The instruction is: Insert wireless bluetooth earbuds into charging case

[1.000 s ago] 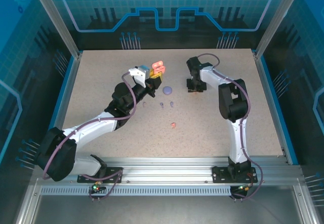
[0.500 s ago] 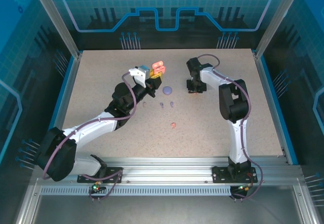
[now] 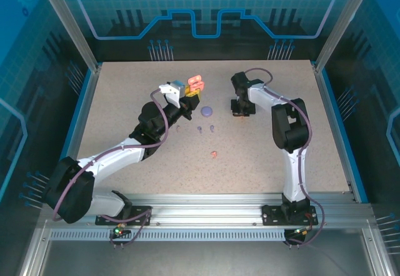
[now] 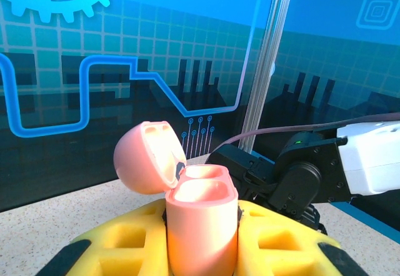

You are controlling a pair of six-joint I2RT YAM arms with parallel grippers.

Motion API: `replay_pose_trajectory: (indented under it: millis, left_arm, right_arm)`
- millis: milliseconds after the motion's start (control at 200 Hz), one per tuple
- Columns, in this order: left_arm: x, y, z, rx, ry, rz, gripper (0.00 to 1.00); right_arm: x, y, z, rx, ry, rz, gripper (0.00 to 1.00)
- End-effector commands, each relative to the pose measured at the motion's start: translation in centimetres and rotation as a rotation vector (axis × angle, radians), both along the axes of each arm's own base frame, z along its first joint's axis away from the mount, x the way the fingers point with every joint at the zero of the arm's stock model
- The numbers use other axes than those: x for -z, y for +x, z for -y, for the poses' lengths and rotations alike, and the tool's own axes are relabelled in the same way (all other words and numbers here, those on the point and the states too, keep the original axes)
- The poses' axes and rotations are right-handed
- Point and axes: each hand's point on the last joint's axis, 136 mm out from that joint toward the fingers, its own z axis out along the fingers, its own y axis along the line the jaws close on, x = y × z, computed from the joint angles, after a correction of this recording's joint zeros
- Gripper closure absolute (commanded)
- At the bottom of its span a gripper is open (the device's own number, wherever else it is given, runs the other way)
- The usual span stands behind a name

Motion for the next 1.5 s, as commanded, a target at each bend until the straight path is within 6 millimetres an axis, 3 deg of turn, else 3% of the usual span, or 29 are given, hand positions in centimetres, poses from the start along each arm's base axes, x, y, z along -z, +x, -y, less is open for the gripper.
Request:
replay_pose_trajectory:
  millis: [0, 110, 290, 505, 810, 976, 1196, 1496]
  left_arm:
    - [-2.1, -0.2, 0.7, 0.027, -0.021, 0.046, 1.0]
    - [-2.2, -0.4, 0.7, 0.034, -0.022, 0.055, 1.0]
    - [-2.5, -0.6, 1.0, 0.05, -0.019, 0.081, 1.0]
    - [-3.1, -0.8, 1.4, 0.073, -0.012, 0.109, 1.0]
    - [-4.4, -1.3, 2.4, 0.138, -0.038, 0.157, 1.0]
    - [-5.5, -1.6, 3.0, 0.177, -0.051, 0.179, 1.0]
    - [-7.0, -2.5, 4.1, 0.244, -0.052, 0.206, 1.0]
    - [-8.2, -3.9, 4.6, 0.308, -0.051, 0.224, 1.0]
  right_arm:
    - [-3.2, -0.4, -1.4, 0.012, 0.077, 0.045, 0.81]
    - [-5.9, -0.4, -2.3, 0.018, 0.15, 0.102, 0.82]
    - [-11.9, -0.7, -3.5, 0.014, 0.282, 0.232, 0.82]
    - [-21.9, -2.0, -5.1, -0.032, 0.469, 0.459, 0.81]
    - [-35.6, -5.7, -7.7, -0.169, 0.722, 0.772, 0.81]
    - [-40.8, -8.6, -9.5, -0.279, 0.823, 0.921, 0.8]
    - [-44.3, -12.1, -12.4, -0.45, 0.933, 1.053, 0.8]
    - [-44.7, -14.4, -14.5, -0.616, 1.001, 1.143, 0.8]
